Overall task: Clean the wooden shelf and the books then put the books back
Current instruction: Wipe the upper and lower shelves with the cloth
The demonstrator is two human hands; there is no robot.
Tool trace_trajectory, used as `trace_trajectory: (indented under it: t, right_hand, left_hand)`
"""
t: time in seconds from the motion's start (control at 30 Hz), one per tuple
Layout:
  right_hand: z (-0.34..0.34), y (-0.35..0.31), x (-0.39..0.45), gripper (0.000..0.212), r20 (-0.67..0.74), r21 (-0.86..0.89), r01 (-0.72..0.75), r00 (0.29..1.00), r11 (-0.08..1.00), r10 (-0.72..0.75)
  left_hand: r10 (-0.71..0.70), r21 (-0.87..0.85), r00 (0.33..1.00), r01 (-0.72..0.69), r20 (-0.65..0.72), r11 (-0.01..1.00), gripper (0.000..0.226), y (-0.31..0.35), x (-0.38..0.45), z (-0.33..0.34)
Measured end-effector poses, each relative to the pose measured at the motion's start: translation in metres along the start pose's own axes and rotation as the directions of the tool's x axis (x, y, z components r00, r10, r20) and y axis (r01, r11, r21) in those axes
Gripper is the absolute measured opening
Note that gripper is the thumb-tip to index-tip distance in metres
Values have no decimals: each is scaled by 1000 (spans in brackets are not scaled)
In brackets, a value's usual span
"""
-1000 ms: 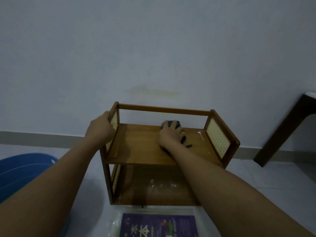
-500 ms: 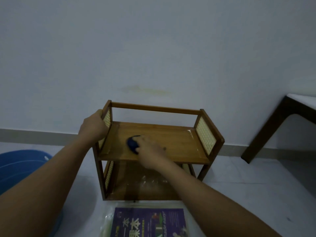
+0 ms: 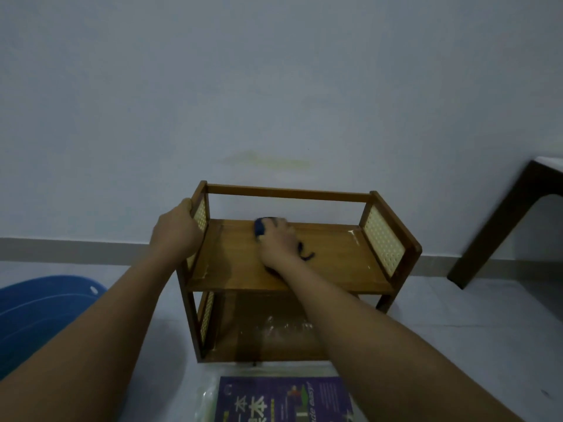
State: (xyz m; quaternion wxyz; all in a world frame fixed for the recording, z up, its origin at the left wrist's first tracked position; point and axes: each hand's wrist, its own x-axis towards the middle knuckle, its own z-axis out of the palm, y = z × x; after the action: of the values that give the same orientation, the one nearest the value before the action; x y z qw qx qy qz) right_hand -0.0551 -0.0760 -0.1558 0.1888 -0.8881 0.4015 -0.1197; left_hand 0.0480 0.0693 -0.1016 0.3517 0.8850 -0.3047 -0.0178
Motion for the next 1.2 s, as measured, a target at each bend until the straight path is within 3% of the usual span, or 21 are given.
trace_trajectory:
  t: [0.1,0.27,0.37,0.47,0.57,0.63,0.7,0.8,0.87,0.93,1.03,1.13,1.2]
  right_hand:
    - [18,-56,-54,50,217,143,226,943,964,-253]
    - [8,-38,-84,44,212,233,317,906,919,-366]
    - [-16,5,-83,41,234,185,240,931,953,-280]
    - [-39,75,-86,41,43,106,33,998,994,-38]
    - [-53,117,-65,47,-143,-39,-188,973,981,181]
    - [-47,106,-43,52,-165,-117,-311,943,943,290]
    - [-29,71,-24,56,-128,-108,-288,953,951,274]
    - [8,0,-17,58,-5,-66,6,1000,998,-6]
    - [25,-36,-28,62,110,-47,218,971,975,-212]
    - [30,-46,-30,62,150,-37,314,940,949,-305]
    - [18,-17,-14,55,76,-51,293,954,955,-289]
    - [-8,40,-1,52,-85,-82,62,994,995,-69]
    - [-22,70,-1,52,-119,-97,-55,992,994,43]
  left_hand:
    - [-3,41,1000,4,-4,999,29,0,1,1]
    - [0,40,1000,0,6,999,25,-5,0,-1]
    - [-5,13,999,5,40,1000,26,-6,-2,-3]
    - [-12,17,999,11,35,1000,28,-3,-2,-3]
    - [3,22,1000,-4,29,1000,28,-2,-2,-3]
    - [17,32,1000,-18,21,999,28,-2,-2,-2]
    - [16,33,1000,-17,16,999,31,-3,-1,-2]
    - [19,40,1000,-19,7,999,32,-6,2,0]
    - [16,40,1000,-16,1,999,31,-8,4,2]
    - [5,46,1000,-4,-12,999,29,-8,6,4]
    - [-13,10,1000,13,3,1000,30,-7,3,2]
    - [-16,-23,999,16,29,1000,35,-4,0,0]
    - [-16,-19,1000,16,27,1000,34,-3,-1,-1]
